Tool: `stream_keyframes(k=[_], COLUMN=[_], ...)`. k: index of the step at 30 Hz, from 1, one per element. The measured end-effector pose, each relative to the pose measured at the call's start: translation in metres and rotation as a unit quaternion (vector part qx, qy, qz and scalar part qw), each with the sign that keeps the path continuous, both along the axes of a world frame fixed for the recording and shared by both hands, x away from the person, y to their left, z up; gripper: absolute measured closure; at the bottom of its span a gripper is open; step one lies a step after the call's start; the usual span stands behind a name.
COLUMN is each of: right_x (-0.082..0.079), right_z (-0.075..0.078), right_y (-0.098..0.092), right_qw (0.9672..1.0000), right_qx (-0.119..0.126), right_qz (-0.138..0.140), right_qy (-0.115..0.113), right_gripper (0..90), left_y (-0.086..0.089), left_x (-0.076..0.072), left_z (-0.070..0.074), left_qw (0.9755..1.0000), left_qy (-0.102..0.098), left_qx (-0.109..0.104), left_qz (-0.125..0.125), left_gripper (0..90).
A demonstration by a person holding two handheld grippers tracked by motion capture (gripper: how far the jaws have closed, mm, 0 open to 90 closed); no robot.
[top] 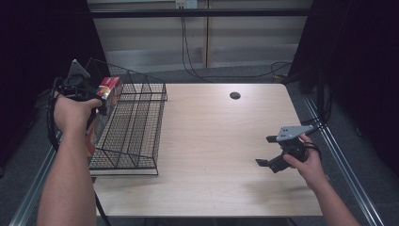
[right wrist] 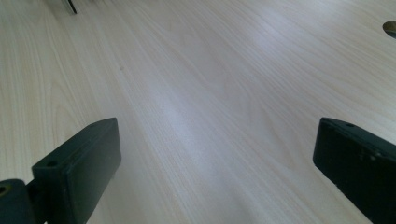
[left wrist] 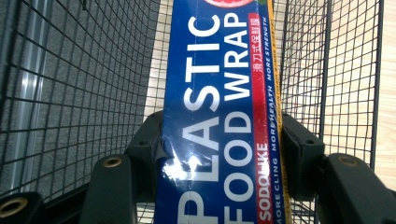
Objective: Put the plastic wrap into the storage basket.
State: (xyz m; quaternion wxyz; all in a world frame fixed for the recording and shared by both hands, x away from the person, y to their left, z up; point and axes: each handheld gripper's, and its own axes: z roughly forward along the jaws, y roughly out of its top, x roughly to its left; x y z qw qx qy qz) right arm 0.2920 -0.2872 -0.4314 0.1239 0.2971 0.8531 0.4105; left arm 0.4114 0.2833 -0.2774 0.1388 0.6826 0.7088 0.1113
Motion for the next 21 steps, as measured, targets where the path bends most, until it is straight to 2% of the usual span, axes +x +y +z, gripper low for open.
stream_keyframes(k=[4, 5, 8, 16, 17, 18, 21], right_x=[-0.0002, -0.0002, -0.0002, 0.0002, 0.0002, 0.0004, 0.0012], right_z=[0.0006, 0.0003, 0.0003, -0.0004, -0.0004, -0.0006, -0.0013], right_y=[-0.0005, -0.0005, -0.0001, -0.0002, -0.0001, -0.0001, 0.0], right_qw=[1.0, 1.0, 1.0, 1.0, 1.0, 1.0, 1.0], right_qx=[0.001, -0.001, 0.001, 0.001, 0.001, 0.001, 0.0], right_qz=[-0.002, -0.002, -0.001, 0.0, 0.0, 0.001, 0.0], right_qy=[-0.001, -0.002, 0.0, 0.001, 0.001, 0.001, 0.002], right_gripper=[0.9, 0.9, 0.9, 0.9, 0.9, 0.9, 0.9], left_y=[-0.001, 0.0002, 0.0002, -0.0009, -0.0017, -0.0002, -0.0026], left_x=[-0.0003, -0.0001, -0.0001, 0.0021, 0.0023, 0.003, 0.0045], left_z=[-0.003, -0.0033, -0.0063, -0.0082, -0.0087, -0.0089, -0.0098], left_qw=[1.0, 1.0, 0.9999, 0.9998, 0.9998, 0.9998, 0.9997], left_qy=[0.004, 0.005, 0.006, 0.015, 0.015, 0.017, 0.024], left_qx=[-0.003, 0.001, -0.009, -0.009, -0.011, -0.008, -0.006], left_qz=[0.006, -0.001, 0.005, 0.002, 0.009, 0.001, 0.007], left_gripper=[43.0, 42.9, 42.8, 42.2, 42.1, 42.1, 41.6])
